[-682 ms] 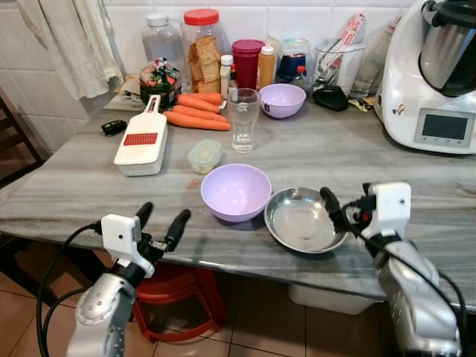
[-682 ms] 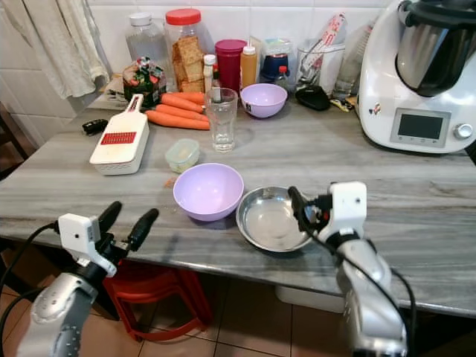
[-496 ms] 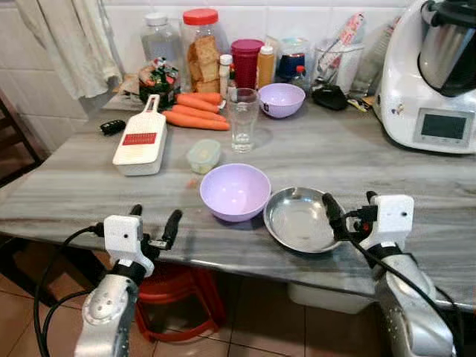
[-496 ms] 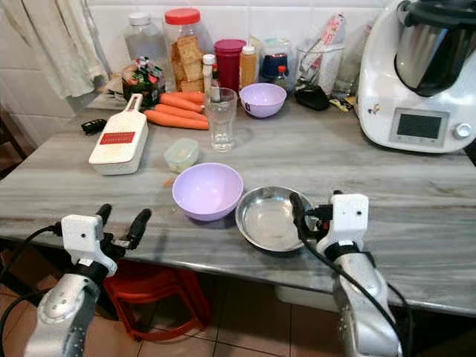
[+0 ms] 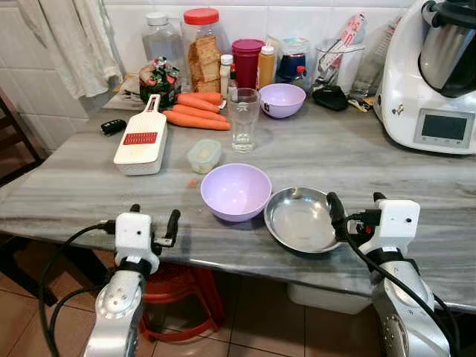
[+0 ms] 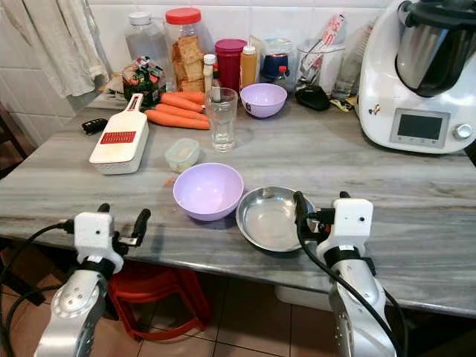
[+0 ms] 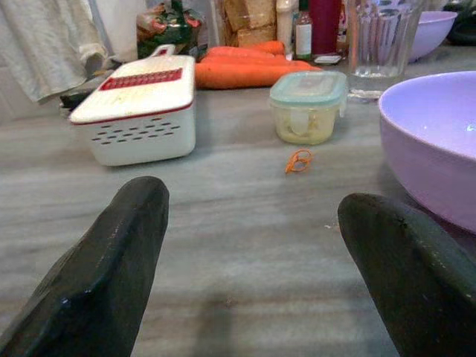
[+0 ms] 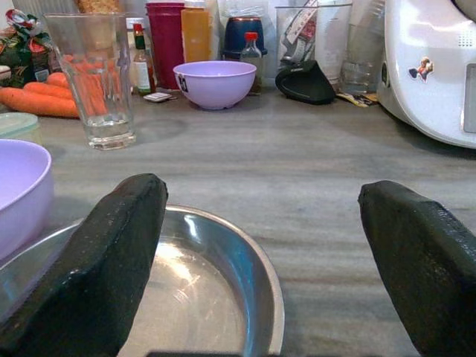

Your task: Setting the table

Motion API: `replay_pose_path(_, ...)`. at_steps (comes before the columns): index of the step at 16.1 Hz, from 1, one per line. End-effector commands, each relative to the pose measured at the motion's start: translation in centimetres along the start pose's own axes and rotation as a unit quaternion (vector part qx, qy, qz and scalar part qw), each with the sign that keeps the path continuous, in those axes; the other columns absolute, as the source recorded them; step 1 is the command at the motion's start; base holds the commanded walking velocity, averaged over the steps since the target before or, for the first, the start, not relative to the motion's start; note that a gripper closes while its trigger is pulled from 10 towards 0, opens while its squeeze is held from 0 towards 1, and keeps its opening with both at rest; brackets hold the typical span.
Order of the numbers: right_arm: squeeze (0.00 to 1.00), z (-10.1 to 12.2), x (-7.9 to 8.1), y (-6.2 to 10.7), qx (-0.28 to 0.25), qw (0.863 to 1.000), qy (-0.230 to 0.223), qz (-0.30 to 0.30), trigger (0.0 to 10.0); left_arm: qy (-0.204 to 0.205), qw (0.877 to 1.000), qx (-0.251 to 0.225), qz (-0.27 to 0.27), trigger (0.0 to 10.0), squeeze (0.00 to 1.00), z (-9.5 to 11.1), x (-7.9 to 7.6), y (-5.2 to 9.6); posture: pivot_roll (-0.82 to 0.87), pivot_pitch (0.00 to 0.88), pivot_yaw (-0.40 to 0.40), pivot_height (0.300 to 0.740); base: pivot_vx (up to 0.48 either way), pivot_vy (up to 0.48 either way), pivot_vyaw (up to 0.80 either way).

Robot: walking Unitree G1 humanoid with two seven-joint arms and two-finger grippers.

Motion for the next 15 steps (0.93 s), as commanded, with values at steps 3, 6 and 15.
replay_pose_path(3, 0.0, 0.1, 0.4, -0.7, -0.004, 1.0, -0.004, 0.005, 10.0, -0.004, 1.0, -0.004, 0.006, 10.0, 0.0, 0.3, 0.0, -0.6, -0.04, 0.0, 0.032, 0.74, -0.299, 0.0, 0.0)
replay_pose_path(6, 0.0, 0.5, 0.6, -1.3, -0.012, 1.0, -0.004, 0.007, 10.0, -0.006, 1.0, -0.006, -0.001, 10.0, 0.0, 0.3, -0.2, -0.8, -0.04, 0.0, 0.039, 0.74, -0.316, 0.0, 0.0)
replay_pose_path(15, 0.0, 0.5, 0.5, -1.8, -0.015, 1.0, -0.012, -0.004, 10.0, -0.003, 1.0, -0.01, -0.015, 10.0, 0.0, 0.5, -0.9, -1.5, -0.05, 0.0, 0.053, 0.74, -0.344, 0.0, 0.0)
Point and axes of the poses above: a point about 5 cm out from each wrist's last joint towards the gripper, its own y axis pointing back from the gripper into the wrist, its own z axis along the axis of the wrist's last joint, x = y × z, the point moved 5 cm from there along -y, pointing out of the wrist towards the gripper, and after that the axes turned 5 degrees about y, right-handed, at the moved point
